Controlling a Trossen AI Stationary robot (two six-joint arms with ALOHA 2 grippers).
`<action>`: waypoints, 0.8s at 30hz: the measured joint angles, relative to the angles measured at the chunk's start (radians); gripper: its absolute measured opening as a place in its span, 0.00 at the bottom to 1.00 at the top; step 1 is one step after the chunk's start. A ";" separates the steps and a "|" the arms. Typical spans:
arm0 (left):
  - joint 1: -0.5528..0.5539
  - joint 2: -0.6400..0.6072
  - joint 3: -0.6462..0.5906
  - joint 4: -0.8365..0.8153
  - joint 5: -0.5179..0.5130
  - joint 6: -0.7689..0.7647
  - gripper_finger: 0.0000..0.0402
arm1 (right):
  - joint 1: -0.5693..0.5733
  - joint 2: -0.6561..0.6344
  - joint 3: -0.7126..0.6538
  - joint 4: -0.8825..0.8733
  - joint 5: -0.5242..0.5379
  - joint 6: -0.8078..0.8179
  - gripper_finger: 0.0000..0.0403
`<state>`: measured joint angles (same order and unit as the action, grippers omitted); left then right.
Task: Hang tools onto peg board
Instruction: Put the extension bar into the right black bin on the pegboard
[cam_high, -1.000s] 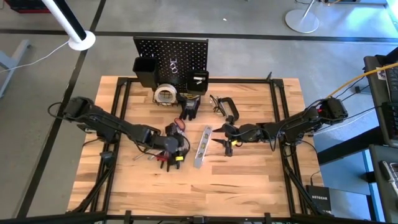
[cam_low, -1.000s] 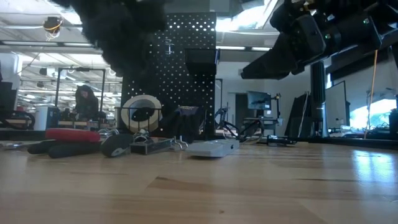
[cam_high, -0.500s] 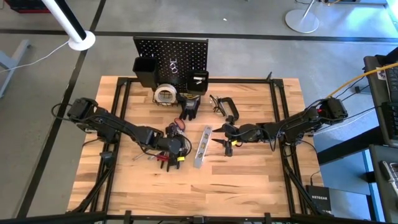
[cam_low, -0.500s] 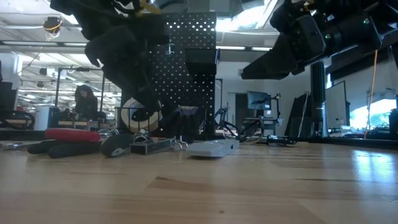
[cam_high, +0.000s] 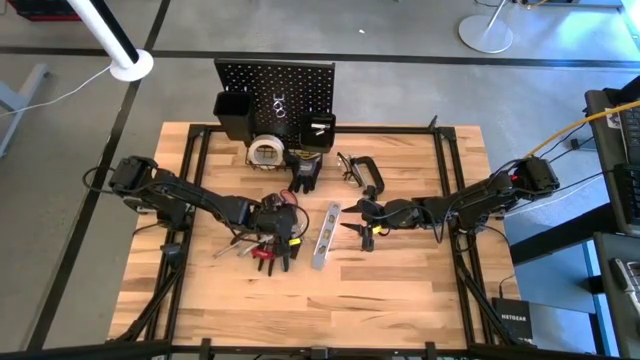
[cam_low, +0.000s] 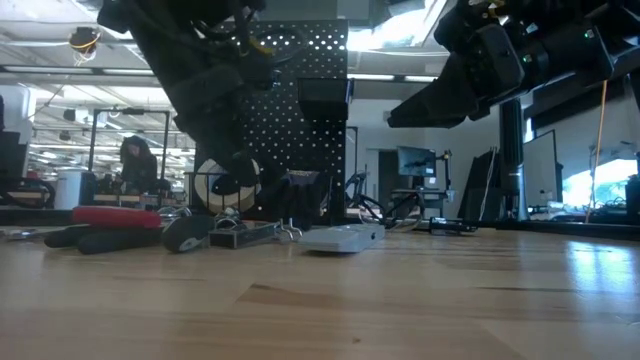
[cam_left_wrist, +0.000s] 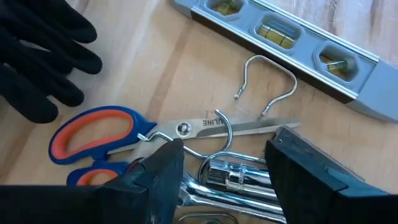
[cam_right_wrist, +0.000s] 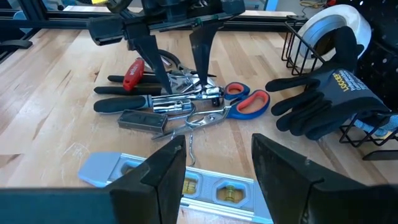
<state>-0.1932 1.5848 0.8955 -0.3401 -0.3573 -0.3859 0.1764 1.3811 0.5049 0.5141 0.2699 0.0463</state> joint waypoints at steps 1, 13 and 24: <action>0.000 0.000 0.000 0.001 0.000 0.000 0.53 | 0.000 0.000 0.000 -0.001 0.000 0.000 0.46; -0.001 0.000 0.000 0.003 -0.011 -0.029 0.64 | 0.000 0.000 0.000 -0.003 0.000 0.000 0.46; -0.005 0.000 0.000 0.016 -0.022 0.000 0.92 | 0.000 0.000 0.000 -0.016 0.000 0.000 0.46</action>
<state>-0.1983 1.5848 0.8955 -0.3237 -0.3790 -0.3855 0.1764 1.3811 0.5049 0.4976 0.2695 0.0463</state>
